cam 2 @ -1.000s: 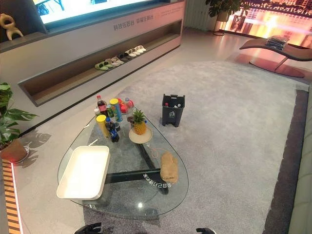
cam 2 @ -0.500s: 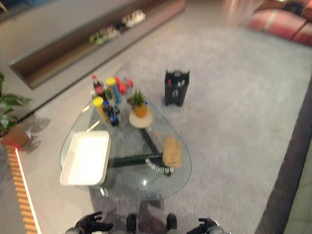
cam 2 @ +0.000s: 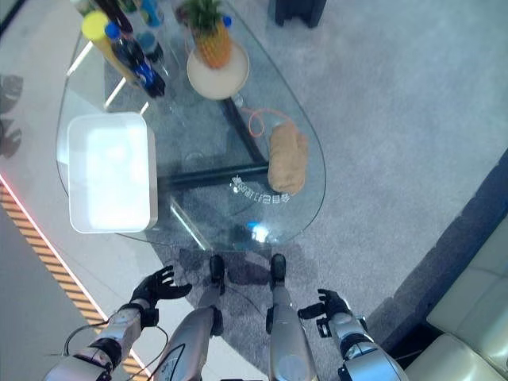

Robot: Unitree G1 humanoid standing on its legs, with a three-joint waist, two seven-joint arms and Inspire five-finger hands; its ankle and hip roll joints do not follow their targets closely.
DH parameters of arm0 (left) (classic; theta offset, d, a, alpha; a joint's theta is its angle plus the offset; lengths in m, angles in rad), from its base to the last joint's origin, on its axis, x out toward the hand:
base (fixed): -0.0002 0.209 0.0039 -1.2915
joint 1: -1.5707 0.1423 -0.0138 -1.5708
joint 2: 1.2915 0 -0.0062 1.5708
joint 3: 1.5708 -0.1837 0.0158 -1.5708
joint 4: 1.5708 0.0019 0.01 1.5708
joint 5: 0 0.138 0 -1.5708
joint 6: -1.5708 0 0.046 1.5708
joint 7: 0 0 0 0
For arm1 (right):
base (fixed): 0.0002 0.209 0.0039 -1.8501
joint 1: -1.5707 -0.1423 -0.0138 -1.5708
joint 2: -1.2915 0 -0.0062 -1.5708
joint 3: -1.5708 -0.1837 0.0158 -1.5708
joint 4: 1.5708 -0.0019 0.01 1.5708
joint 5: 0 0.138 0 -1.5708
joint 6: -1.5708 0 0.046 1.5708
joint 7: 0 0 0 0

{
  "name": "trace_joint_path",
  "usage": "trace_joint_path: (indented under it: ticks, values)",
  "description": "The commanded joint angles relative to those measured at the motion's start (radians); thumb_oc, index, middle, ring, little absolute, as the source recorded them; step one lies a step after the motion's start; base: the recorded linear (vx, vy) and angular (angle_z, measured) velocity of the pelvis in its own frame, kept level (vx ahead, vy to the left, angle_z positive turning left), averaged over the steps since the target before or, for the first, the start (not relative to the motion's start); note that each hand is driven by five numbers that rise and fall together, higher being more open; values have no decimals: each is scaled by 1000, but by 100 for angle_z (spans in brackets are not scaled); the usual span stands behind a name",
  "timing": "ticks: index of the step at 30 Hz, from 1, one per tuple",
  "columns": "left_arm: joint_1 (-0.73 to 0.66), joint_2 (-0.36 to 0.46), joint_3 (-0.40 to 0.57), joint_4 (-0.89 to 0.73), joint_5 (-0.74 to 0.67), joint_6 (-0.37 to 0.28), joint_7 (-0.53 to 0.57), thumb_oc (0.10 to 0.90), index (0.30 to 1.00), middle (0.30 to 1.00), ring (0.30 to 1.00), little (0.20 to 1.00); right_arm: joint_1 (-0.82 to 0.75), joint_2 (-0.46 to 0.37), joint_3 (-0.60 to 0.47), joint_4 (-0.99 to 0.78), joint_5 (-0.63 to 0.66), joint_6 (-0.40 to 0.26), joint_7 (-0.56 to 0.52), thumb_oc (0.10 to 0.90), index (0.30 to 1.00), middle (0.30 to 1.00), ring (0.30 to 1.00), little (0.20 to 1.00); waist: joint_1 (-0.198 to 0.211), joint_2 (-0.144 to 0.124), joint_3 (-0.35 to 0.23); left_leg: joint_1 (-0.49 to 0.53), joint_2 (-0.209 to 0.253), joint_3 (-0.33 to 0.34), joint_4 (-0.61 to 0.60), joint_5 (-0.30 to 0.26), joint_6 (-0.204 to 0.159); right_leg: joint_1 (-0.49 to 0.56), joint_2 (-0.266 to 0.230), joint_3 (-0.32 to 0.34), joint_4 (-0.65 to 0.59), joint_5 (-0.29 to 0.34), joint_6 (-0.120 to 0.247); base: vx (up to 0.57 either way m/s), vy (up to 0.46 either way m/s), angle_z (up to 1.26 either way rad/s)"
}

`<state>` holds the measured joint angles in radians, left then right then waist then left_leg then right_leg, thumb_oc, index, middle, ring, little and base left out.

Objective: Wipe the table with a cloth and put it in the basket.

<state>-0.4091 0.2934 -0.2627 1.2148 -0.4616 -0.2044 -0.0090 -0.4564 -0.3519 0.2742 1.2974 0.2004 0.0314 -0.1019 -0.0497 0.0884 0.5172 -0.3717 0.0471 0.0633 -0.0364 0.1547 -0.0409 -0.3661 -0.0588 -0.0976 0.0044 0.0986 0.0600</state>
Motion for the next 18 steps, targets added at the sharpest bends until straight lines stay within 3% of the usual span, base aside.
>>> trace_joint_path:
  ticks: [1, 7, 12, 18]
  values:
    - [5, 63, 9, 0, -63, -36, 6, 800, 900, 900, 900, 900, 51, -48, 15, -12, 40, -4, -38, 800, 900, 900, 900, 900, 13, -35, 2, -131, -77, -46, 190, -74, -8, -169, 13, 20, 257, -101, -15, -75, -62, 11]
    - [12, 72, 46, -45, -143, -15, -7, 800, 900, 900, 900, 900, 53, -59, -10, -27, 54, -34, -63, 800, 900, 900, 900, 900, 19, -41, 3, -297, -77, -55, 427, -155, 5, -319, 14, 15, 450, -169, -35, -62, -58, 17]
    - [15, 82, 64, -52, -151, 4, -13, 800, 900, 900, 900, 900, 49, -69, -24, -29, 59, -56, -65, 800, 900, 900, 900, 900, 23, -44, 3, -346, -66, -57, 499, -181, 7, -362, 18, 14, 515, -194, -43, -24, -30, 7]
    - [20, 83, 89, -63, -221, 12, -13, 800, 900, 900, 900, 900, 28, -79, -39, -60, 49, -123, -149, 800, 900, 900, 900, 900, 22, -43, 3, -422, -49, -54, 579, -212, 11, -436, 24, 18, 595, -218, -55, -27, -7, -7]
